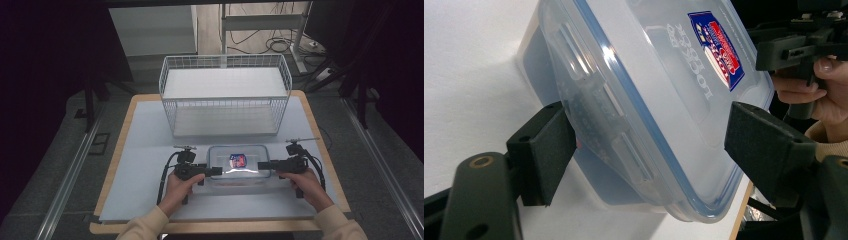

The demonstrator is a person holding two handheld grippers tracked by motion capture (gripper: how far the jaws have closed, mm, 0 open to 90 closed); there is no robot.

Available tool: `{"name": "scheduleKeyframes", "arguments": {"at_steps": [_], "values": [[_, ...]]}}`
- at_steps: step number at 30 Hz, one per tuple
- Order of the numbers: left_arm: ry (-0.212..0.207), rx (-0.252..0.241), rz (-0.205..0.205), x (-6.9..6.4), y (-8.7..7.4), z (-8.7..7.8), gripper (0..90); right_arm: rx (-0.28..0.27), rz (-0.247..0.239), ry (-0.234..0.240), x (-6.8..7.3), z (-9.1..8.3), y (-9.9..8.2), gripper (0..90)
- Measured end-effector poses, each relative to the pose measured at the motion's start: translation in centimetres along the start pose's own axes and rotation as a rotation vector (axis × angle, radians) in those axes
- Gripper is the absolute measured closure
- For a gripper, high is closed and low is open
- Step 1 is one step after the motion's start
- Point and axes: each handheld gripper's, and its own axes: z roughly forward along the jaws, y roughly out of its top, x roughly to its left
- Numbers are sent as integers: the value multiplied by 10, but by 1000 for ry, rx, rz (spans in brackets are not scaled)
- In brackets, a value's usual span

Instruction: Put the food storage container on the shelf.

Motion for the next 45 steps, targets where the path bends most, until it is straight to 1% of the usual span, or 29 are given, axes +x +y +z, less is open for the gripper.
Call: {"name": "scheduleKeyframes", "arguments": {"at_steps": [3, 4, 5, 7, 11, 17, 22, 25, 32, 36, 37, 40, 41, 45], "values": [[4, -10, 5, -2, -2, -1, 213, -5, -3, -1, 1, -1, -1, 313], [3, -26, -5, -2, -2, -2, 218, -7, -7, -3, 1, -1, -1, 321], [0, -37, -19, -1, -3, -4, 248, -9, -9, -4, 2, -3, -1, 335], [-1, -43, -12, -2, -4, -6, 283, -11, -24, -7, 4, -5, -2, 350], [17, -57, 0, -6, -7, -7, 288, -15, -32, -16, 7, -7, -3, 367], [18, -79, -8, -8, -10, -8, 311, -28, -35, -21, 10, -9, -5, 384], [34, -84, 7, -12, -11, -9, 318, -46, -36, -22, 11, -11, -7, 403], [36, -90, 7, -13, -12, -11, 332, -53, -36, -18, 11, -12, -8, 415], [45, -108, 20, -15, -14, -14, 362, -66, -54, -31, 16, -14, -11, 435], [53, -120, 30, -18, -16, -16, 379, -84, -57, -31, 18, -16, -14, 453], [58, -122, 37, -20, -16, -16, 383, -86, -58, -29, 19, -18, -15, 459], [67, -126, 38, -22, -17, -16, 388, -95, -71, -35, 22, -20, -19, 468], [82, -125, 52, -26, -18, -17, 389, -99, -74, -38, 23, -21, -20, 469], [98, -131, 66, -29, -20, -19, 407, -115, -85, -38, 24, -21, -20, 476]]}}
